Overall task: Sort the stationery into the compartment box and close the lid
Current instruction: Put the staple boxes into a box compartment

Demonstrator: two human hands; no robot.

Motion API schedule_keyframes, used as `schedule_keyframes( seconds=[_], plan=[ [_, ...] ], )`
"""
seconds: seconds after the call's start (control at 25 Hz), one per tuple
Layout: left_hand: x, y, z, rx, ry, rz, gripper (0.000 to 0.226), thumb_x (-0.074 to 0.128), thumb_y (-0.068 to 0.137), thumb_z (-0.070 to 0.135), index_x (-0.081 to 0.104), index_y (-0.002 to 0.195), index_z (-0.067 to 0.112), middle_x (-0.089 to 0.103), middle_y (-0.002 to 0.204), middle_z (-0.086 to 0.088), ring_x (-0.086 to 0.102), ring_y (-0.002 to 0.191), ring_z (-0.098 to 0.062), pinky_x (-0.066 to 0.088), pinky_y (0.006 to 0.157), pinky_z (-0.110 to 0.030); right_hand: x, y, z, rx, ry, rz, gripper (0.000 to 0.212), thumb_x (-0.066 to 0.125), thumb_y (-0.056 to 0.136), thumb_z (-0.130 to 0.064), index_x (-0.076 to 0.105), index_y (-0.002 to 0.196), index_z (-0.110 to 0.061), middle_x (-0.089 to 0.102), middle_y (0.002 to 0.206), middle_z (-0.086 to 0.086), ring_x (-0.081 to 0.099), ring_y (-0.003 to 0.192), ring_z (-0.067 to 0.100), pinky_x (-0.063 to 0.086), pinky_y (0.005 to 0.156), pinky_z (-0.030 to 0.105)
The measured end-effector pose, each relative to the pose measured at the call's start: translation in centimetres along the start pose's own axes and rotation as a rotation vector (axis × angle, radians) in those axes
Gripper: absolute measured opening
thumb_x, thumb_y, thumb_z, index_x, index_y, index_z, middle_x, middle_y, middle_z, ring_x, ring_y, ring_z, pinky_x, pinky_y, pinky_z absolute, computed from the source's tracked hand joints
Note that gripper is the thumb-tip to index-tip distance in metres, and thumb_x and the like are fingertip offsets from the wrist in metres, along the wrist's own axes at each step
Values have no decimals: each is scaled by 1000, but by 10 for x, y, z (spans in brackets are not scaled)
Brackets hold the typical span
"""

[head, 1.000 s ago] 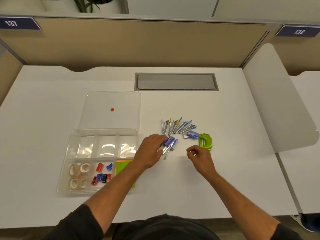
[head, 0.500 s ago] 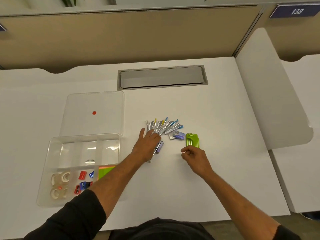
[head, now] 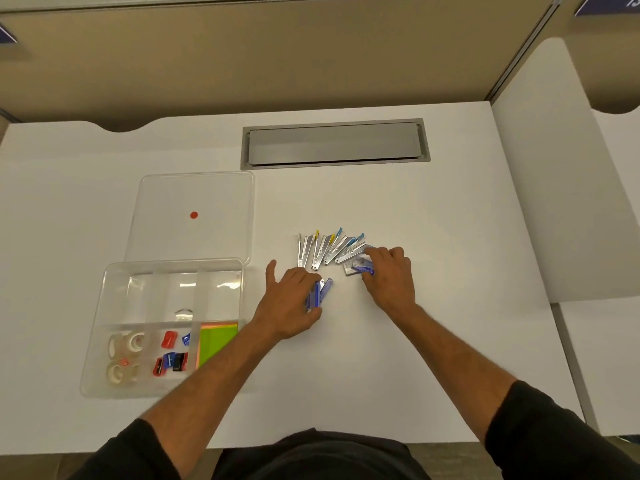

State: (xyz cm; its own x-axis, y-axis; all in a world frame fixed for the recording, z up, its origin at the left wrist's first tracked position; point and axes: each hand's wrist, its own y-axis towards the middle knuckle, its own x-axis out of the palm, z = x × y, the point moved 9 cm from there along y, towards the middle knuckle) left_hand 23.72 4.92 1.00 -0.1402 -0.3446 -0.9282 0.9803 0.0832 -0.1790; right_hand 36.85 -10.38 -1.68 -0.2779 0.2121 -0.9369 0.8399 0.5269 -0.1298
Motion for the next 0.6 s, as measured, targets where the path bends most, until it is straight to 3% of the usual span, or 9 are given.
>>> schedule_keyframes(
  seconds=[0.16, 0.36, 0.48, 0.6],
  plan=[
    [4, 0, -2, -15, 6, -11, 51, 61, 80, 49, 54, 126, 28, 55, 119, 6, 49, 119, -16, -5, 115, -51, 19, 5, 1, 10, -100, -100, 39, 61, 90, -27, 54, 128, -20, 65, 115, 1, 47, 105, 25, 38, 84, 37],
    [26, 18, 4, 4, 176, -144, 67, 70, 78, 29, 45, 140, 24, 48, 126, -1, 41, 127, -22, -3, 113, -60, 7, -4, 11, 96, 89, -21, 44, 67, 86, -27, 57, 127, -16, 66, 113, 4, 50, 104, 24, 40, 83, 35],
    [36, 29, 8, 36, 264, -192, 64, 68, 79, 18, 47, 140, 24, 47, 119, -4, 39, 127, -26, -2, 112, -63, 5, -10, 14, 98, 170, -34, 50, 71, 84, -28, 56, 130, -16, 65, 119, 5, 50, 110, 24, 40, 85, 32],
    [42, 35, 10, 55, 282, -215, 59, 71, 81, 23, 50, 136, 28, 48, 116, -2, 40, 125, -24, -6, 111, -62, 7, -11, 18, 126, 192, -62, 52, 71, 85, -29, 54, 133, -18, 64, 124, 4, 49, 114, 23, 40, 87, 31]
  ],
)
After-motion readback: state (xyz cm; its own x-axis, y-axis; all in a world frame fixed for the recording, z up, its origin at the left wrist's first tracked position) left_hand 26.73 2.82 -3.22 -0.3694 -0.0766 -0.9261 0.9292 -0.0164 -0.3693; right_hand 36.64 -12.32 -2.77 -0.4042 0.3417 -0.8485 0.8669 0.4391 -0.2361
